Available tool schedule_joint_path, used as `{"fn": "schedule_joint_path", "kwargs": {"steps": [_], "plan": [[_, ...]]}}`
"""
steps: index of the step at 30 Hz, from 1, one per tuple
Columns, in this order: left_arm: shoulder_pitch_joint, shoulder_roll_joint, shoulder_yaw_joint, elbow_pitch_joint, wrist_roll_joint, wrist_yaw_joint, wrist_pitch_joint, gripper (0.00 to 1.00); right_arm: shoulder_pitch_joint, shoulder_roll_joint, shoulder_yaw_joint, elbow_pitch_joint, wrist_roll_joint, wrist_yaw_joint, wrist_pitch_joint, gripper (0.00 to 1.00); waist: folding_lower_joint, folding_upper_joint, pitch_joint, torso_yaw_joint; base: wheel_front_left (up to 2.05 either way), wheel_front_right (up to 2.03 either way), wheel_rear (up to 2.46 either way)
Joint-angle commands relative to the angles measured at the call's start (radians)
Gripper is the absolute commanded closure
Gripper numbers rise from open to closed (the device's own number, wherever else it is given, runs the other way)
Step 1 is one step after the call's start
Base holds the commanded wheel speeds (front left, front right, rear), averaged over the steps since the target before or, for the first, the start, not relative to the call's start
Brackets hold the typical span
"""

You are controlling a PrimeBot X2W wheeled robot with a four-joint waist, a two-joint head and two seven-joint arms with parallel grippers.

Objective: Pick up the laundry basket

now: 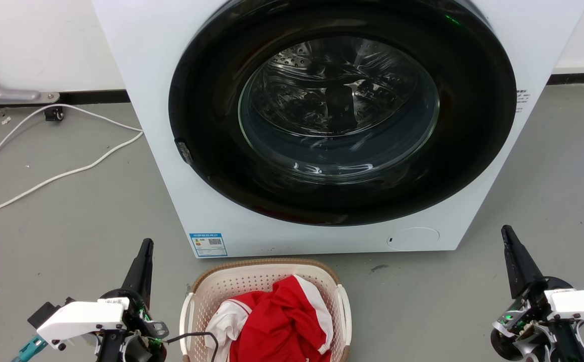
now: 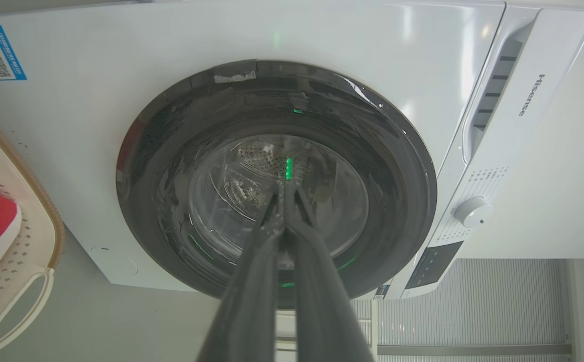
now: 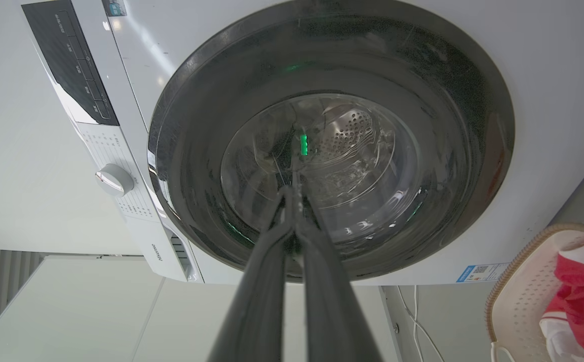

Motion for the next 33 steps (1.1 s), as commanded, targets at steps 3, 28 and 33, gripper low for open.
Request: {"fn": "schedule_joint_path", "kwargs": {"steps": [3, 28, 33], "plan": [[-0.009, -0.001, 0.002, 0.000, 0.000, -0.003, 0.002, 1.00, -0.010, 0.001, 0.000, -0.004, 0.004, 0.000, 0.001, 1.00, 0.0000, 0.0000, 0.000, 0.000, 0.00, 0.00, 0.00], [0.017, -0.002, -0.003, 0.022, 0.000, 0.000, -0.001, 0.00, 0.018, 0.001, 0.001, 0.022, 0.000, 0.000, -0.001, 0.00, 0.0000, 0.0000, 0.000, 0.000, 0.00, 0.00, 0.00], [0.021, -0.002, -0.011, 0.002, 0.012, 0.000, -0.022, 0.00, 0.023, 0.001, 0.001, 0.014, -0.018, 0.000, -0.022, 0.00, 0.0000, 0.0000, 0.000, 0.000, 0.00, 0.00, 0.00]]}}
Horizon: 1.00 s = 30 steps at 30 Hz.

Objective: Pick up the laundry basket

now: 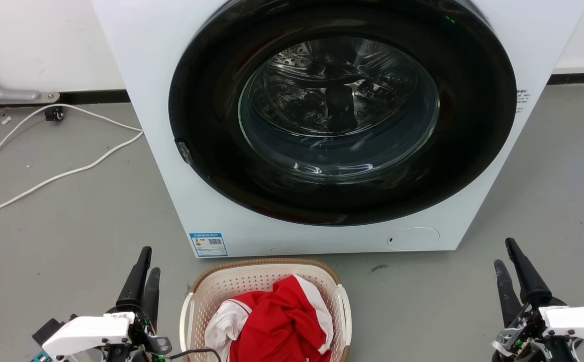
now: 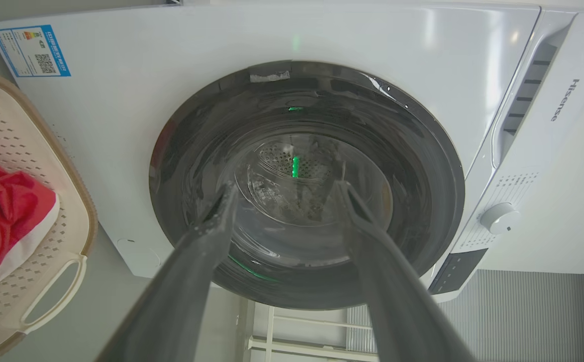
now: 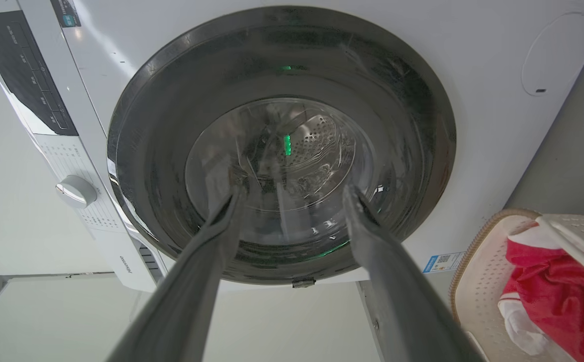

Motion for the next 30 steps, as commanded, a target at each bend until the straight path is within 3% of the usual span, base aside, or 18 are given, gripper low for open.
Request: {"fn": "schedule_joint_path", "kwargs": {"steps": [1, 10, 30], "plan": [[-0.017, 0.003, -0.001, -0.028, 0.016, 0.000, -0.012, 0.00, -0.018, -0.001, -0.002, -0.023, -0.017, 0.000, -0.010, 0.00, 0.0000, 0.0000, 0.000, 0.000, 0.00, 0.00, 0.00], [-0.012, 0.003, 0.006, -0.065, 0.172, 0.000, -0.055, 0.00, -0.005, -0.001, -0.009, -0.077, -0.200, 0.000, -0.054, 0.00, 0.0000, 0.0000, 0.000, 0.000, 0.00, 0.00, 0.00], [0.017, 0.004, -0.037, -0.145, 0.583, 0.025, -0.142, 0.00, 0.043, -0.002, 0.068, -0.196, -0.743, 0.000, -0.140, 0.00, 0.0000, 0.0000, 0.000, 0.002, 0.00, 0.00, 0.00]]}}
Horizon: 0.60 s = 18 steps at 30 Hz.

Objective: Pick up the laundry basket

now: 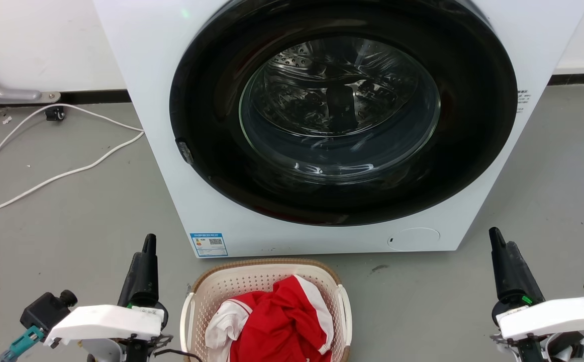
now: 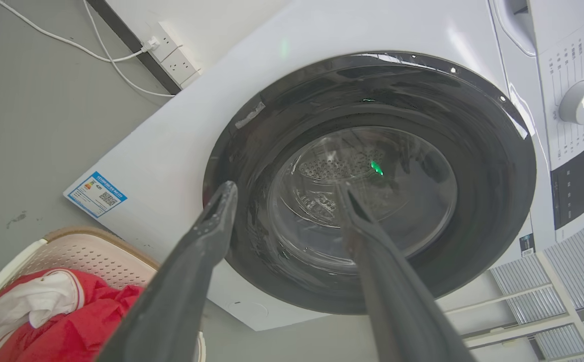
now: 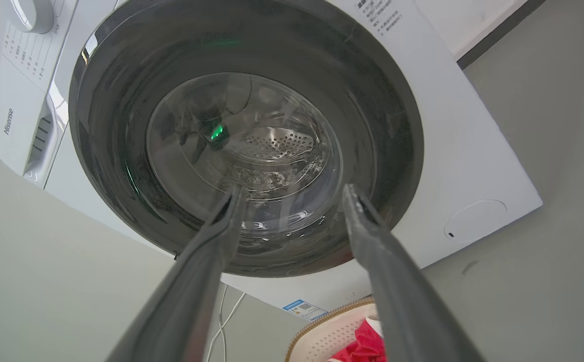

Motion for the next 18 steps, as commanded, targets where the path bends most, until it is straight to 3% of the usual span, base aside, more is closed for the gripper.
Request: {"fn": "schedule_joint_path", "kwargs": {"steps": [1, 18], "plan": [[-0.003, 0.003, -0.004, -0.023, 0.041, 0.000, -0.012, 0.00, -0.003, -0.002, 0.005, -0.025, -0.049, 0.000, -0.011, 0.00, 0.0000, 0.0000, -0.001, 0.000, 0.00, 0.00, 0.00], [0.023, 0.004, -0.023, -0.045, 0.282, 0.002, -0.069, 0.00, 0.029, -0.003, 0.021, -0.054, -0.324, 0.000, -0.068, 0.00, 0.0000, 0.0000, -0.003, 0.004, 0.00, 0.00, 0.00]]}}
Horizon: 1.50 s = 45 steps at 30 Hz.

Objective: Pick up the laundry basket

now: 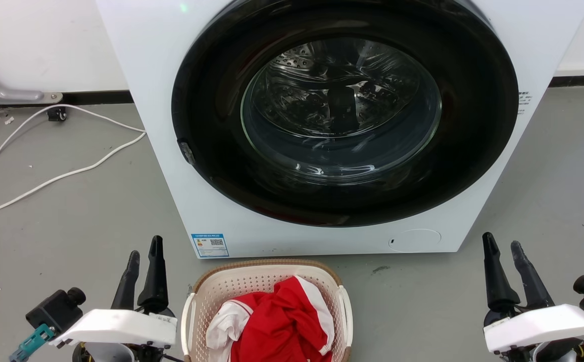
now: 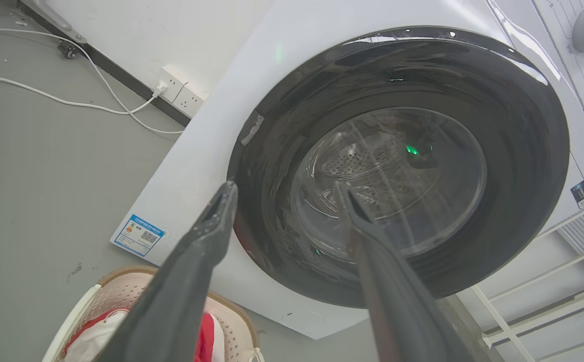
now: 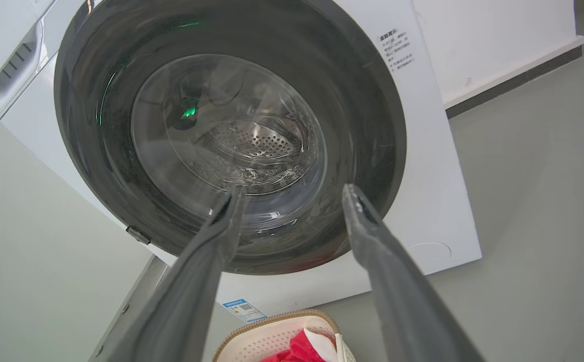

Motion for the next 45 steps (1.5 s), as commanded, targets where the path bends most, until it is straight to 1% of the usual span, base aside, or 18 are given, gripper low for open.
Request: {"fn": "schedule_joint_path", "kwargs": {"steps": [1, 23, 36, 45], "plan": [[0.002, 0.003, -0.001, -0.018, 0.036, 0.002, -0.013, 0.00, 0.002, -0.003, 0.002, -0.020, -0.042, 0.000, -0.012, 0.00, 0.0000, 0.0000, 0.000, 0.000, 0.00, 0.00, 0.00], [0.021, 0.004, 0.005, -0.026, 0.274, -0.008, -0.074, 0.00, 0.034, -0.003, 0.002, -0.070, -0.313, 0.000, -0.074, 0.00, 0.0000, 0.0000, 0.004, 0.003, 0.00, 0.00, 0.00], [0.035, 0.004, 0.001, -0.034, 0.395, -0.004, -0.105, 0.00, 0.053, -0.003, -0.005, -0.098, -0.443, 0.000, -0.104, 0.00, 0.0000, 0.0000, 0.004, 0.004, 0.00, 0.00, 0.00], [0.040, 0.004, -0.001, -0.037, 0.464, 0.002, -0.122, 0.00, 0.063, -0.003, -0.008, -0.104, -0.504, 0.000, -0.121, 0.00, 0.0000, 0.0000, 0.002, 0.005, 0.00, 0.00, 0.00]]}}
